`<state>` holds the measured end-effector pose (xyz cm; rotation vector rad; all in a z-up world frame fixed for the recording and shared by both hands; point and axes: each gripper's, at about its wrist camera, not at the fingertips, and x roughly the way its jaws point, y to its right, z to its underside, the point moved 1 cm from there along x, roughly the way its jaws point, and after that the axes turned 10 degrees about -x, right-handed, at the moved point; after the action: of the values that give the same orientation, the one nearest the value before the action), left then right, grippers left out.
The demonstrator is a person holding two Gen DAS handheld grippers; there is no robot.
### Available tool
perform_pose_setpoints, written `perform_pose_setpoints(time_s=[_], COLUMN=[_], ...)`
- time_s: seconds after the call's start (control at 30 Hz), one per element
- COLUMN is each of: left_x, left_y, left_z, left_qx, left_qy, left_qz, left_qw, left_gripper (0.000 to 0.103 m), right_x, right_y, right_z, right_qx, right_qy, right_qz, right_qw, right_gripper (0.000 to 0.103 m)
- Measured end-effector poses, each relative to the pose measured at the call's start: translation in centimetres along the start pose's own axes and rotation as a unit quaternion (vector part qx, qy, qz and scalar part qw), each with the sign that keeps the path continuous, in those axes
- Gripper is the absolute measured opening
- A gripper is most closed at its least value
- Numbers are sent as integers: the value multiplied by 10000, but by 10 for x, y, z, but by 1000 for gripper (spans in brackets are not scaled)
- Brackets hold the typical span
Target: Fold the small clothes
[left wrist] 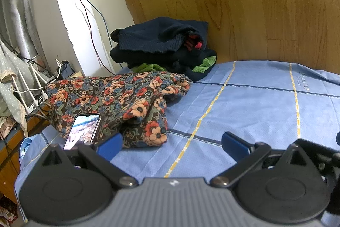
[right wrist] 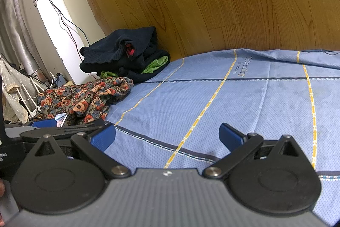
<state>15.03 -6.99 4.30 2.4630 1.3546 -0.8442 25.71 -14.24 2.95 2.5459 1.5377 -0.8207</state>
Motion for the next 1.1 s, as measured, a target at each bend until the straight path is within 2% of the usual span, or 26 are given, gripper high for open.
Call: perform_pose_setpoints(time_s=[1.1], left_x=[0], left_y=[-3], left_z=[2], left_qx=[6], left_qy=[-11], left_qz=[-6], left_qw=[10000], left_gripper=[103], right_x=[0], right_y=[-1], right_z=[2], right_qx=[-22], right_qy=[-41], right_qz=[-48], right_qw=[10000], right_gripper=[103])
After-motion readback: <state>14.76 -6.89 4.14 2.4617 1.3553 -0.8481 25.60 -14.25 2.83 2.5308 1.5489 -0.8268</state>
